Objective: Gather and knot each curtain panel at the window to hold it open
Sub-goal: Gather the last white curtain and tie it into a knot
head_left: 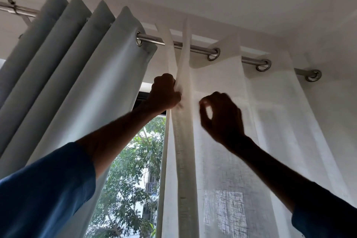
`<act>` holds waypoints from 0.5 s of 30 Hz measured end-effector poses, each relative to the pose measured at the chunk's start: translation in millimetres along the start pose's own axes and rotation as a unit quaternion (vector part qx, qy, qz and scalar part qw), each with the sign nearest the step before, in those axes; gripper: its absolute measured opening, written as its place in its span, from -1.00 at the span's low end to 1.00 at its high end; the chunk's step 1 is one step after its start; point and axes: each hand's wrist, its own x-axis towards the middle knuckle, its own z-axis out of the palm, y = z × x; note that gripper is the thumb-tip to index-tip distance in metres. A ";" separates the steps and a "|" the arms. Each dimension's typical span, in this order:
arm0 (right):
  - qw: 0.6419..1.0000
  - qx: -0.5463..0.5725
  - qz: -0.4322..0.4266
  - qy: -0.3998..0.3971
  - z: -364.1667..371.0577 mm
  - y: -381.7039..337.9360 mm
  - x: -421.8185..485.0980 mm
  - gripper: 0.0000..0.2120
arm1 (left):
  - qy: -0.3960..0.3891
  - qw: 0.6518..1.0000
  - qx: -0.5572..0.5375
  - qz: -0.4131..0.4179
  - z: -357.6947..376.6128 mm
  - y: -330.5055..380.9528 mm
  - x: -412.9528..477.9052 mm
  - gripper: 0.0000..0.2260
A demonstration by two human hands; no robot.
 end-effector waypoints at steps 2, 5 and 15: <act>0.996 -0.062 0.067 0.008 -1.8 26.6 6.3 -0.73 | 0.035 0.998 0.007 0.048 -0.4 -2.6 -6.2 -0.68; 0.976 -0.082 0.198 -0.024 -4.8 59.8 17.7 -0.36 | 0.061 0.989 0.005 0.136 -6.5 -1.1 -22.8 -0.38; 0.954 -0.100 0.257 -0.120 0.7 65.5 32.3 -0.79 | 0.009 0.990 0.029 0.136 -14.6 -20.4 -18.8 -0.81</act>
